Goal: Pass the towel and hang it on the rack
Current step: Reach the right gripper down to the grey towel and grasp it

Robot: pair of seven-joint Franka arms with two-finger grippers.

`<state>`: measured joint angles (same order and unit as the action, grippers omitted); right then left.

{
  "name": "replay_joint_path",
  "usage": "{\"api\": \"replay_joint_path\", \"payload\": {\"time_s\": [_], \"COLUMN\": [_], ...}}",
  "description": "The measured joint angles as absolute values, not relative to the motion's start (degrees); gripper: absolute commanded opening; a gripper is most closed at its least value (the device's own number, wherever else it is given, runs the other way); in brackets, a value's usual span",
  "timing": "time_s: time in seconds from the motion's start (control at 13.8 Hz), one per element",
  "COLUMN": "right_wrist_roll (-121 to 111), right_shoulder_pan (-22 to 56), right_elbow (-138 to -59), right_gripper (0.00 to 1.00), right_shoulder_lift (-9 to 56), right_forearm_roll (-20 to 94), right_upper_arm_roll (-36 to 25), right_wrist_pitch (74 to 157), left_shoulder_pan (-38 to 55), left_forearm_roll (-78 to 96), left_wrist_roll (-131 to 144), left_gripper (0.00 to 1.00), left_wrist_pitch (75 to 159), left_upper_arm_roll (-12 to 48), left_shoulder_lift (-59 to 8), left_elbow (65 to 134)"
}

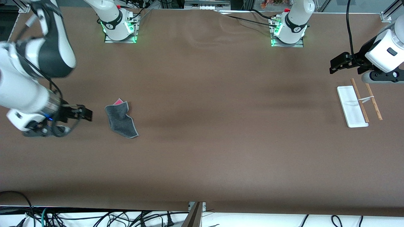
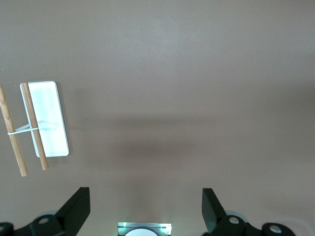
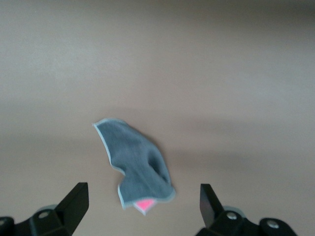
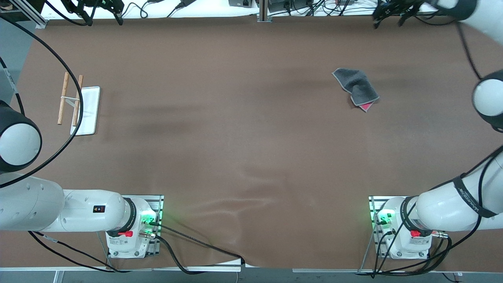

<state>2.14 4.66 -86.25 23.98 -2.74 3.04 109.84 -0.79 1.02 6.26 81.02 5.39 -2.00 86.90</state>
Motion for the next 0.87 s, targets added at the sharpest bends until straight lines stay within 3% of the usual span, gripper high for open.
{"api": "replay_joint_path", "payload": {"time_s": [0.43,0.87], "right_wrist_roll": [2.1,2.1], "right_shoulder_pan": [9.4,13.9], "right_elbow": [-86.3,-87.3], "right_gripper": [1.00,1.00], "right_shoulder_lift": [35.0,41.7], "right_forearm_roll": [-2.7,-2.8], "right_upper_arm_roll": [3.1,3.1], "right_wrist_pitch": [124.9,126.9], "left_shoulder_pan": [-0.8,-0.9], "left_forearm_roll": [1.0,1.0], "left_wrist_roll": [6.3,6.3], "left_gripper": [1.00,1.00], "left_wrist_pitch": [81.0,80.9], "left_upper_arm_roll": [5.3,5.3], "left_shoulder_lift": [-2.0,-2.0], "left_elbow": [87.0,87.1]}}
